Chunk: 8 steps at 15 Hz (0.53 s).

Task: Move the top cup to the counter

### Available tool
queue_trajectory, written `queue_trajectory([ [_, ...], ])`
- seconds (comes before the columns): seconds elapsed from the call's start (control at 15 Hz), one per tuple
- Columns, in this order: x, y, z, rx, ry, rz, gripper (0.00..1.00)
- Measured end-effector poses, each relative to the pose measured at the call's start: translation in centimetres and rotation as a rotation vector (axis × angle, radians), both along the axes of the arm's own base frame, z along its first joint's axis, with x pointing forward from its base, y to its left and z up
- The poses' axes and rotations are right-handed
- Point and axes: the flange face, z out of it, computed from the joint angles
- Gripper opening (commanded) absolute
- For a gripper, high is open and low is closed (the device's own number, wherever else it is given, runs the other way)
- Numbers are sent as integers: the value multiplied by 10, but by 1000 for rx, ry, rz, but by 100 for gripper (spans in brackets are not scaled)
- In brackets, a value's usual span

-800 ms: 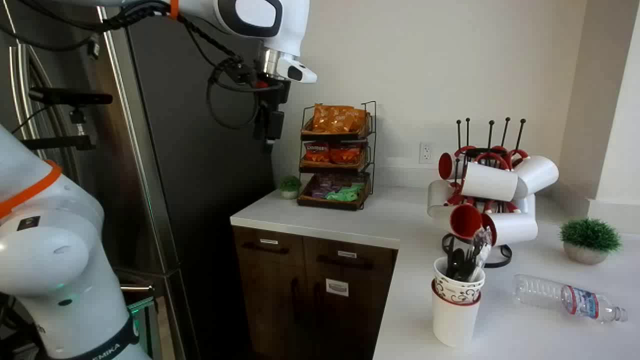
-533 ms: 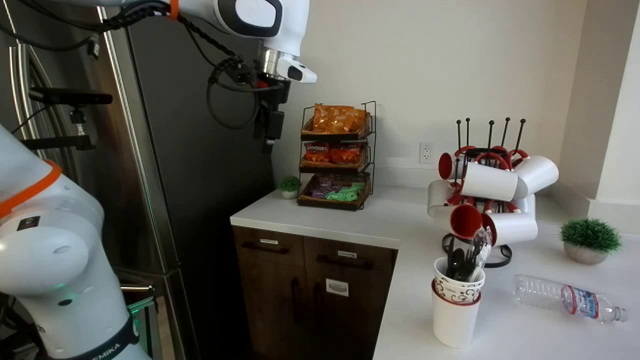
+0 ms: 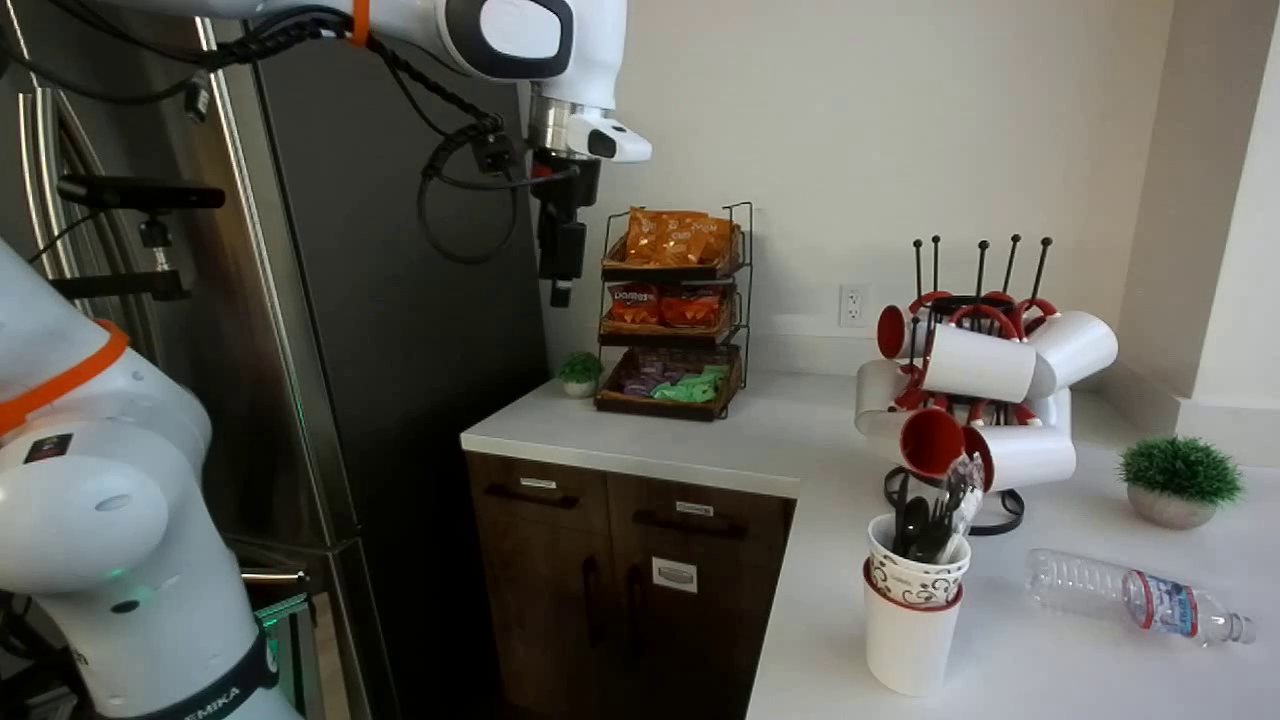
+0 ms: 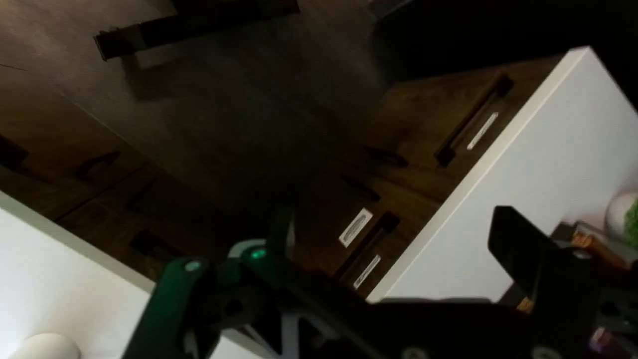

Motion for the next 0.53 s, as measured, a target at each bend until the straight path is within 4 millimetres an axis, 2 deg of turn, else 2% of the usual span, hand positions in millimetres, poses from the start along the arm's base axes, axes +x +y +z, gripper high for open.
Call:
queue_trajectory([
  [0.27,44,-36,-21,-39,-95,-213,100],
  [0.53,78,-92,-44,-101,-200,-410,100],
])
